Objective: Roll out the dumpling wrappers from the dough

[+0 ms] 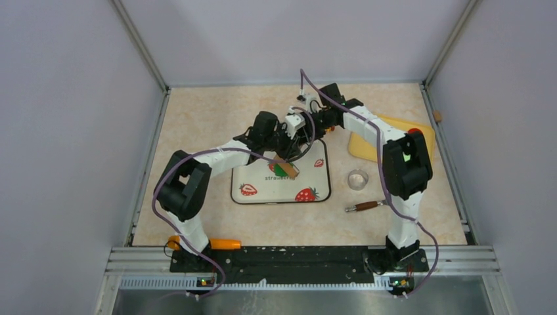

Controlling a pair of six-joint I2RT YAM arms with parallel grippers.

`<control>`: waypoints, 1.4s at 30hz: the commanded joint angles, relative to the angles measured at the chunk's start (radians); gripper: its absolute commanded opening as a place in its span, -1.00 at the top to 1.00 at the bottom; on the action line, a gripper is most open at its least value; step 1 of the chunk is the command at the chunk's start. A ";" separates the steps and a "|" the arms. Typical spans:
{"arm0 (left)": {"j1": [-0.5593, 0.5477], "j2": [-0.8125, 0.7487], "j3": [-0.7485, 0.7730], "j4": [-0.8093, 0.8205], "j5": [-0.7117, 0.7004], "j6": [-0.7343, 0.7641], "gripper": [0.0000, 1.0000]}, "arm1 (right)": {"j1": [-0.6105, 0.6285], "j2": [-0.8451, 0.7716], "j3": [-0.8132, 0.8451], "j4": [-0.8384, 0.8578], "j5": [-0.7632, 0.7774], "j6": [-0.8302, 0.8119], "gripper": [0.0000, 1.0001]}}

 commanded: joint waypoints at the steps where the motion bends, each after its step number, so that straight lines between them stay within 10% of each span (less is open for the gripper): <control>1: 0.033 0.027 -0.090 -0.099 -0.108 -0.061 1.00 | 0.087 0.103 -0.053 -0.050 0.106 -0.067 1.00; 22: 0.059 -0.121 -0.052 -0.110 -0.021 -0.068 1.00 | 0.089 0.008 -0.003 -0.082 0.073 -0.074 1.00; 42: -0.014 0.302 0.131 0.104 0.045 -0.142 1.00 | -0.038 0.078 -0.162 -0.064 0.279 -0.153 1.00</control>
